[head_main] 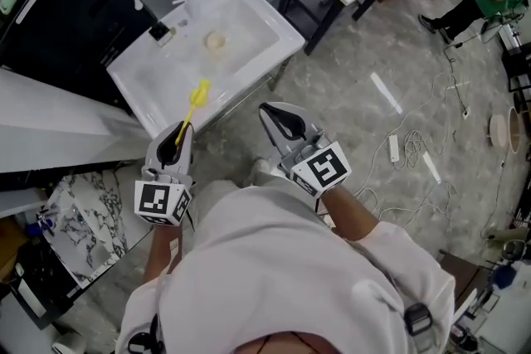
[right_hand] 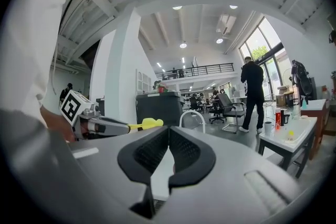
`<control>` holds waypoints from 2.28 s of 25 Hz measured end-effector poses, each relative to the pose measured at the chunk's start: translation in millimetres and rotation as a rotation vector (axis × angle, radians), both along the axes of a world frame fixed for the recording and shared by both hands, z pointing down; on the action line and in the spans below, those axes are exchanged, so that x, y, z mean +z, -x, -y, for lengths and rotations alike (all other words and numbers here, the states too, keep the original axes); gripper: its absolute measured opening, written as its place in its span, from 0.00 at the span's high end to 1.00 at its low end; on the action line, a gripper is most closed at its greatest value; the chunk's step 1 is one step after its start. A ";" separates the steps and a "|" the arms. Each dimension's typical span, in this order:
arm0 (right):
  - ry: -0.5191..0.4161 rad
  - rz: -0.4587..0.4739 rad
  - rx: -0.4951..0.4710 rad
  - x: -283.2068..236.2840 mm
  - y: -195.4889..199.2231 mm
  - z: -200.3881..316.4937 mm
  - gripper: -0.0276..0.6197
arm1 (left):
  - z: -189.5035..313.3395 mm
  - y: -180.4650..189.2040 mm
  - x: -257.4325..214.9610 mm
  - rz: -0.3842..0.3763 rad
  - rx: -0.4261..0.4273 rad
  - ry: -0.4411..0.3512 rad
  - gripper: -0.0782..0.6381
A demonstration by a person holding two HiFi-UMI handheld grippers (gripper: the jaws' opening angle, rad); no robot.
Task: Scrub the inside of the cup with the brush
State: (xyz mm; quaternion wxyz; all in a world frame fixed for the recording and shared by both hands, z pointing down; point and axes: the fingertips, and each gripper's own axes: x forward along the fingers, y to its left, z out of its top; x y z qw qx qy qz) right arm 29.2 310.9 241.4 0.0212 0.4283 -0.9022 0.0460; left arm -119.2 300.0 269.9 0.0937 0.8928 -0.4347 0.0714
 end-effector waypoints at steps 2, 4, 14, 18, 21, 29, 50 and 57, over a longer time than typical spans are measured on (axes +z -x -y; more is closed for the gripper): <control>0.005 0.004 -0.016 3.3 -5.7 9.7 0.95 | 6.5 -5.5 0.4 0.002 -0.016 0.000 0.84; 0.014 0.006 -0.030 8.3 -6.7 19.0 0.94 | 12.3 -6.0 3.8 0.003 -0.032 0.008 0.84; 0.048 -0.011 -0.027 24.1 2.5 74.1 0.94 | 64.3 1.5 25.5 -0.004 -0.019 0.042 0.84; 0.057 -0.035 -0.011 28.9 10.5 104.7 0.94 | 98.7 5.3 35.4 -0.024 0.005 0.061 0.84; 0.058 -0.049 0.004 27.6 15.8 131.6 0.94 | 123.5 5.6 40.4 -0.028 0.034 0.073 0.84; 0.057 -0.064 0.029 28.0 31.1 186.3 0.94 | 175.3 14.6 49.4 -0.047 0.080 0.083 0.84; 0.099 -0.081 -0.113 53.3 5.7 267.6 0.92 | 224.8 -22.1 62.1 -0.018 0.000 0.132 0.84; 0.093 -0.115 -0.218 65.7 0.9 287.9 0.79 | 239.0 -33.3 63.6 -0.007 -0.058 0.146 0.84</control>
